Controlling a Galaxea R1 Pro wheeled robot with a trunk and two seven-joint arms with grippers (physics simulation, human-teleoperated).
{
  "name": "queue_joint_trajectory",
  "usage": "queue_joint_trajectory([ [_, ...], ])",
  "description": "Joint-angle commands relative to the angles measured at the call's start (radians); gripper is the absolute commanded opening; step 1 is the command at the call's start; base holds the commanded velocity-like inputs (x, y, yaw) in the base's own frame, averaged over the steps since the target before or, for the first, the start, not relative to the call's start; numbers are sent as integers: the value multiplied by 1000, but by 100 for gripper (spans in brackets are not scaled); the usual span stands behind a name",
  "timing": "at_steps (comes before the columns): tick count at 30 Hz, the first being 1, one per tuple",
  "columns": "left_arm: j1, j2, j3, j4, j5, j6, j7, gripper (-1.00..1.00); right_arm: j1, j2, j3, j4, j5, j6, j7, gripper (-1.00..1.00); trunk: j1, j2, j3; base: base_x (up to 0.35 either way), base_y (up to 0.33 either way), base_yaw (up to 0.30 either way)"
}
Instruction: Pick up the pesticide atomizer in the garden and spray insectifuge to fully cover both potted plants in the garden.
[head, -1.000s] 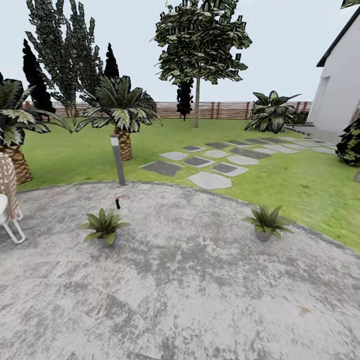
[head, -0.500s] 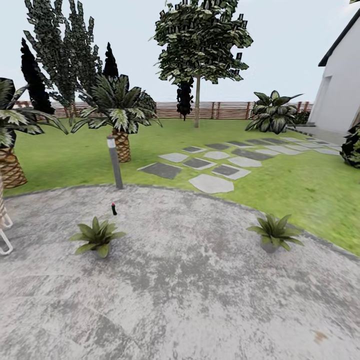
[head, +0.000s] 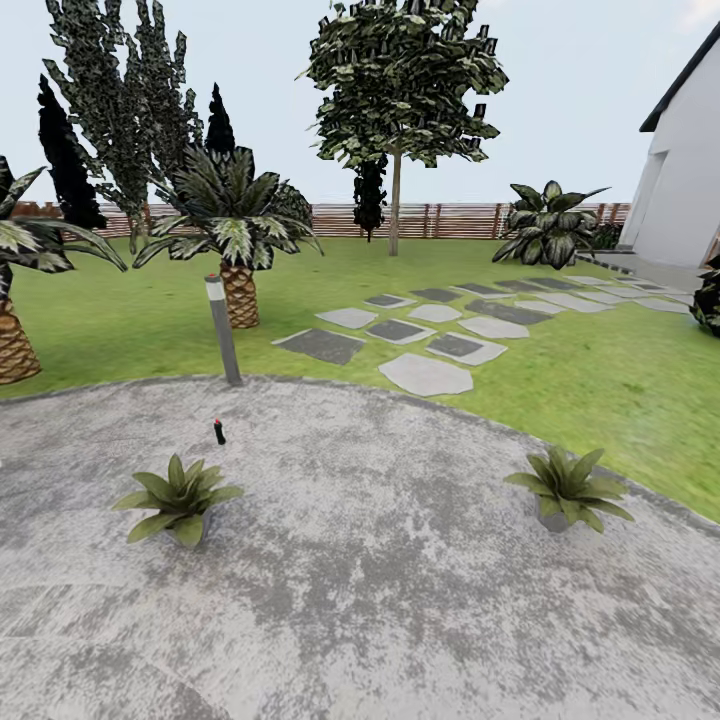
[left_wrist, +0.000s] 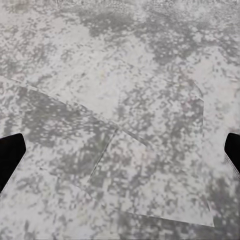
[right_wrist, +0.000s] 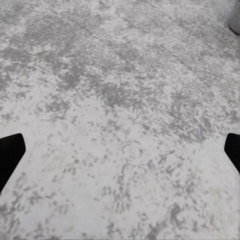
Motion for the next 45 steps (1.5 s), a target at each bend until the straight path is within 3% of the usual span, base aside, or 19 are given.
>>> queue_joint_trajectory([
  [1,-1,1,-3,1,0,-3,1,100,-1,0,0,1,11,-1,-8,100,0,0,-1,340,0,0],
  [45,-1,1,-3,1,0,-3,0,100,-1,0,0,1,11,-1,-8,100,0,0,-1,340,0,0],
])
